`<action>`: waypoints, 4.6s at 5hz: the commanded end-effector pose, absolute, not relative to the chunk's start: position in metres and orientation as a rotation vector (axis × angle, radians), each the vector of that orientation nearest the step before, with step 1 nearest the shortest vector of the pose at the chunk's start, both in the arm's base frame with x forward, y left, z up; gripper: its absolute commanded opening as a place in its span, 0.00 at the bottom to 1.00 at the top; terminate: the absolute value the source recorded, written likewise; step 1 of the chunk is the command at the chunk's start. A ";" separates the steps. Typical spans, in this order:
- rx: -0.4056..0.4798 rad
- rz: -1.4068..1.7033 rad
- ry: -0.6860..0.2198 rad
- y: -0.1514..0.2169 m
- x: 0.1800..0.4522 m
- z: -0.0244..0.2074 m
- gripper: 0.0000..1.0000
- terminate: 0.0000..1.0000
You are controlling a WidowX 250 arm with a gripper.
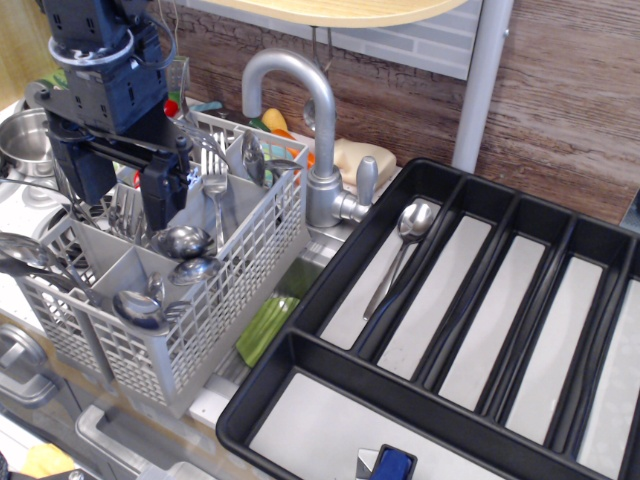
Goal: Put small spoon from basket to tray
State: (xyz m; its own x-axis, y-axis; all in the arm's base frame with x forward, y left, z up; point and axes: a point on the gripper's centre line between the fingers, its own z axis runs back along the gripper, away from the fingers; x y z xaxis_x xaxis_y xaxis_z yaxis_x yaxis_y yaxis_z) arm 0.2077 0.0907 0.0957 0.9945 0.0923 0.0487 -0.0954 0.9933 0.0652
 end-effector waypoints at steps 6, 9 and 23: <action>0.059 0.234 -0.081 0.095 0.200 0.045 1.00 0.00; 0.019 0.226 -0.056 0.101 0.203 0.029 1.00 0.00; 0.259 -0.223 0.257 -0.006 0.306 0.104 0.00 0.00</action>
State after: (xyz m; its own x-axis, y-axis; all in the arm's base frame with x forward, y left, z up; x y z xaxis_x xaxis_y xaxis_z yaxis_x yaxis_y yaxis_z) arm 0.3033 -0.0063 0.0765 0.9226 -0.1863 -0.3378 0.2652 0.9422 0.2048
